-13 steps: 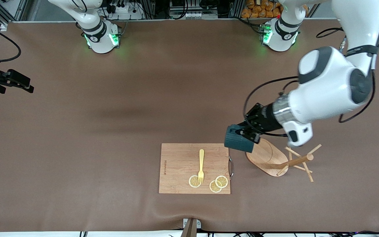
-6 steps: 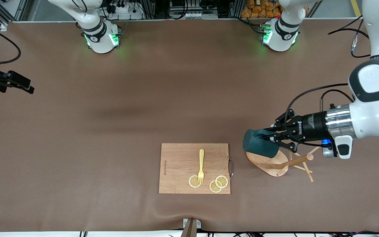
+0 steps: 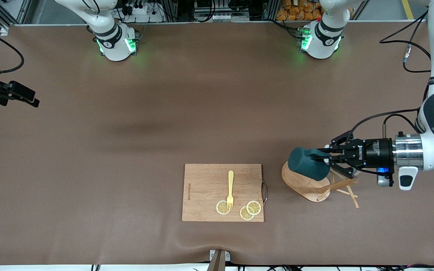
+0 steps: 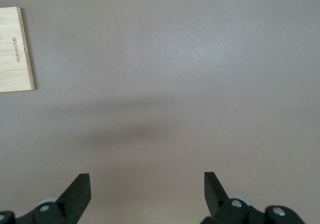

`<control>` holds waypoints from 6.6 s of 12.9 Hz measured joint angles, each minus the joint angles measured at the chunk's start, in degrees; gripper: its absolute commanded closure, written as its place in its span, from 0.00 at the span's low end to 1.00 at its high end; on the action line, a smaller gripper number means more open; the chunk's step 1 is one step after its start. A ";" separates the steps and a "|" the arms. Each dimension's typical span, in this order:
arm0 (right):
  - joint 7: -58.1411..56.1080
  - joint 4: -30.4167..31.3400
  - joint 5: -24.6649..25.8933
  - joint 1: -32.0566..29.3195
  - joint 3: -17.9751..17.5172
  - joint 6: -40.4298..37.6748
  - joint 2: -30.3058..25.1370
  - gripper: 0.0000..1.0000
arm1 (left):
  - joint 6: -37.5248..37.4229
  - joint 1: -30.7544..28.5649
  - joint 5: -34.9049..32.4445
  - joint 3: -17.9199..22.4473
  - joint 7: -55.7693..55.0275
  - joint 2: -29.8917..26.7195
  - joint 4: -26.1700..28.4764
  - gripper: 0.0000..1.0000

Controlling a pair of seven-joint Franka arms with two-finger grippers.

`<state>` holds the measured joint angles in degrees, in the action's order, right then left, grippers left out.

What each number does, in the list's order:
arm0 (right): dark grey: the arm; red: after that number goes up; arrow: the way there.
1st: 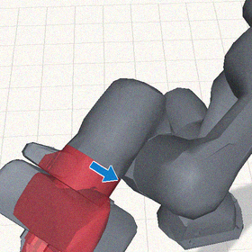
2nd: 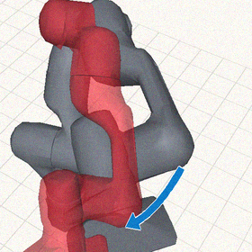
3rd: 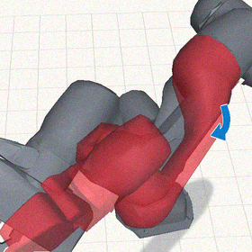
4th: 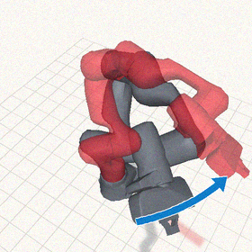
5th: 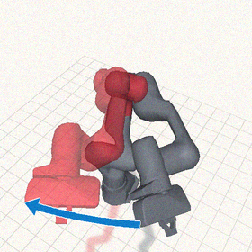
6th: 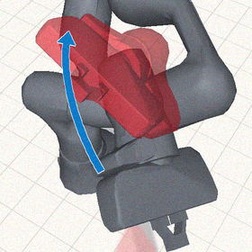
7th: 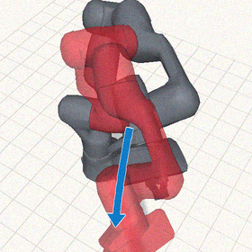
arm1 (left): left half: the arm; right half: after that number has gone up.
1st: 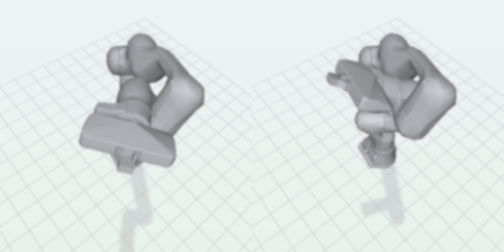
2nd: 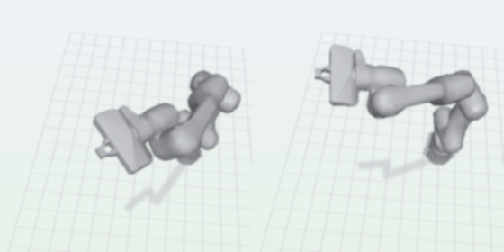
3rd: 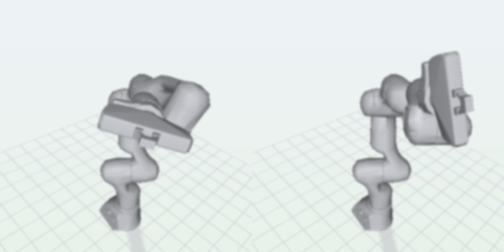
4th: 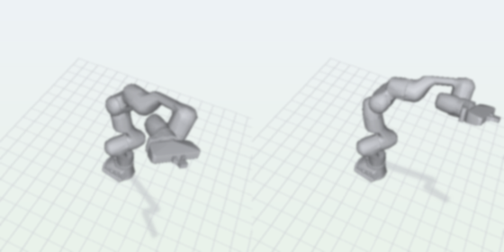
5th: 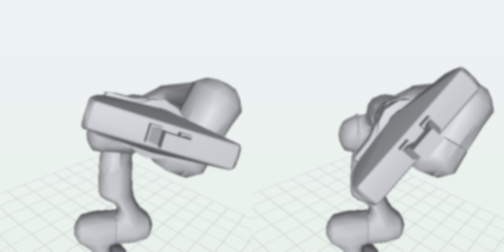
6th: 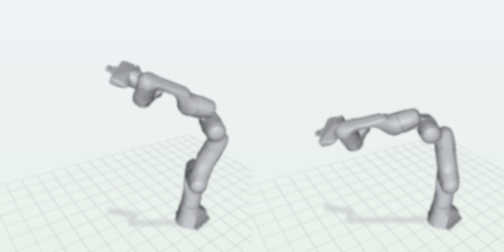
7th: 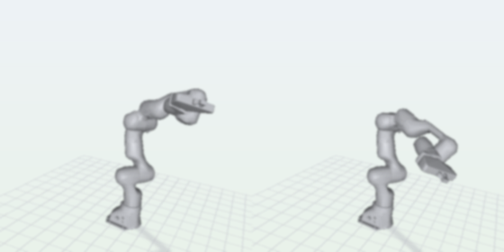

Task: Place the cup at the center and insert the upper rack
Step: 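Hang the mug handle onto a stand peg with the left gripper, then open the left gripper and pull it back from the mug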

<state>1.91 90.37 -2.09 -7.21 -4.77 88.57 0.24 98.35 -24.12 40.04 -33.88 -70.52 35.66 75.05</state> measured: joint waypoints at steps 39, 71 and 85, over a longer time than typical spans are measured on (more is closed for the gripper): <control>-0.01 0.29 1.57 0.00 0.00 -0.43 0.03 0.00 | -4.64 -6.35 2.74 1.42 12.57 8.17 0.05 1.00; 0.02 -0.99 0.34 0.01 -0.08 -5.34 0.01 0.00 | -4.43 -6.80 4.87 1.30 9.29 9.04 -1.27 0.00; 0.02 -1.54 1.24 0.01 -0.08 -5.34 0.01 0.00 | -9.06 -8.30 2.93 0.69 7.25 -8.75 -1.83 0.00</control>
<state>1.93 88.82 -0.84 -7.21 -4.85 83.22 0.25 89.30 -32.42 42.98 -33.19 -63.27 26.90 73.22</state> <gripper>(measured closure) 0.000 0.000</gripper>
